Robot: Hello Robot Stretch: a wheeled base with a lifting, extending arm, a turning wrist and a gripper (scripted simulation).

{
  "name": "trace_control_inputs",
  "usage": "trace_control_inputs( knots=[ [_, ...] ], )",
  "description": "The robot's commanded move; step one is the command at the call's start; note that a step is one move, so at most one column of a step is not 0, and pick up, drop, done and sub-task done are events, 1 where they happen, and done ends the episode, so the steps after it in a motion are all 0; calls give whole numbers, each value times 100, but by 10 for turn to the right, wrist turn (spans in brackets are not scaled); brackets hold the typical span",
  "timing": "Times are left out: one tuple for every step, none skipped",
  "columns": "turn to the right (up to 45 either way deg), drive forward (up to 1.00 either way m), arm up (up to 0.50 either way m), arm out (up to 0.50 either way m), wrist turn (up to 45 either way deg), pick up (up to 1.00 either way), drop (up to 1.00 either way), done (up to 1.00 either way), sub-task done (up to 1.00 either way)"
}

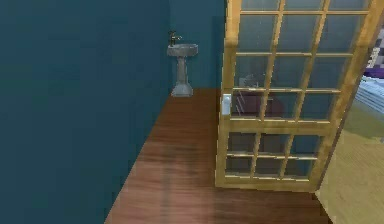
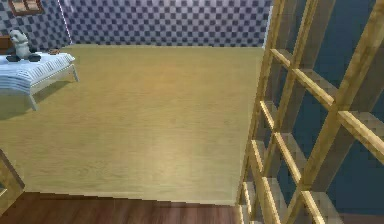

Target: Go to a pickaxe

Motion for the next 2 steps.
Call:
trace_control_inputs(
  knots=[
    [0, 15, 0, 0, 0, 0, 0, 0, 0],
    [-450, 0, 0, 0, 0, 0, 0, 0, 0]
  ],
)
